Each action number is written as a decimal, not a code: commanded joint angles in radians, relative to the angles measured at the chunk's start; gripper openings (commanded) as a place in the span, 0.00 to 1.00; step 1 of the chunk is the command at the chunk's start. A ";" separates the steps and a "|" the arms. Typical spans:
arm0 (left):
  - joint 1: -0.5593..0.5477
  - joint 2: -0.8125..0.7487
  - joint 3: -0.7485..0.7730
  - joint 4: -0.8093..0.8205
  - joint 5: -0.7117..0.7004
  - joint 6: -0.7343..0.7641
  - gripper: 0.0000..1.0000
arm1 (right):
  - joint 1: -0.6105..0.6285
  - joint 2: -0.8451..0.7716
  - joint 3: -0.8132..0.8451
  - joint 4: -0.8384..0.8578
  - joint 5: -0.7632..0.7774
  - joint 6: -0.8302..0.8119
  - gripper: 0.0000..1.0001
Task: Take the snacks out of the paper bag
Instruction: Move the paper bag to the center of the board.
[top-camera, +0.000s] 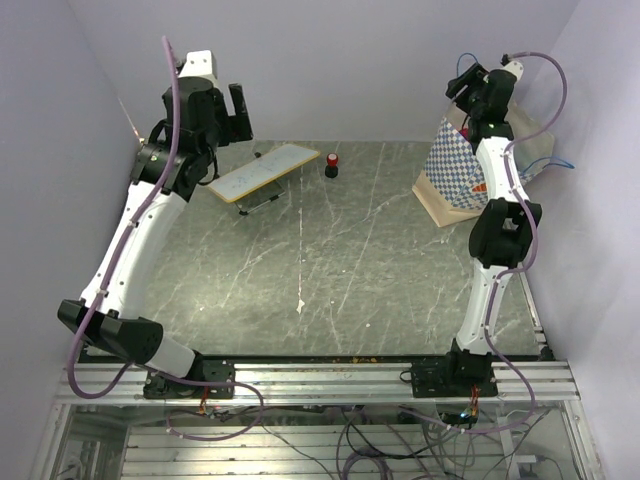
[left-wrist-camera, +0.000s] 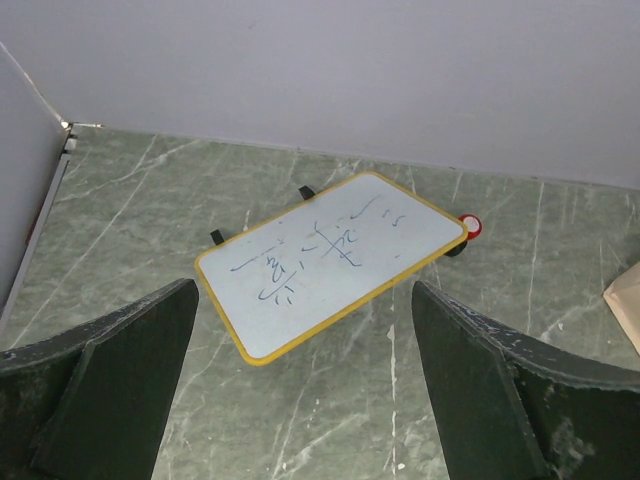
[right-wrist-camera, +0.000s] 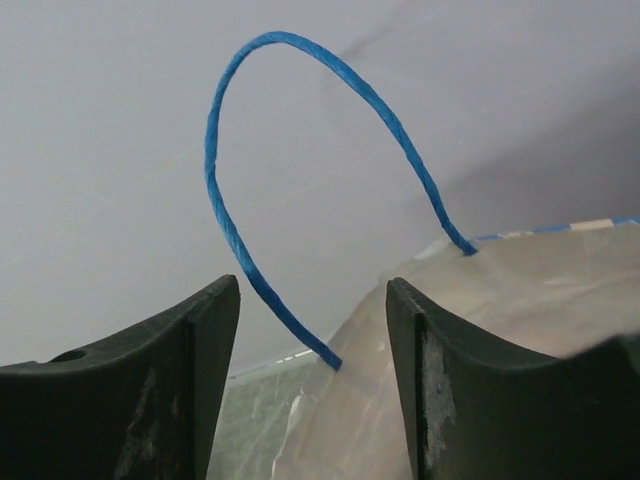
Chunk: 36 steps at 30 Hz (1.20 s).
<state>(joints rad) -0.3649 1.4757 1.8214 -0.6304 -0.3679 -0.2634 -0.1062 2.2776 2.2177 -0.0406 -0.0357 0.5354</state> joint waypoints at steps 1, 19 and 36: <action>0.029 0.004 0.039 0.023 0.032 -0.028 0.98 | 0.000 0.050 0.064 0.056 -0.014 0.013 0.57; 0.067 -0.009 0.086 -0.093 0.177 -0.177 0.96 | -0.002 0.041 0.066 0.102 -0.153 0.083 0.00; 0.073 -0.056 0.002 -0.104 0.374 -0.306 0.94 | 0.017 -0.362 -0.383 -0.004 -0.409 0.095 0.00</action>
<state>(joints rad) -0.3008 1.4620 1.8256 -0.7391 -0.0578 -0.5350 -0.1120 2.0441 1.8980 -0.0505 -0.3344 0.6083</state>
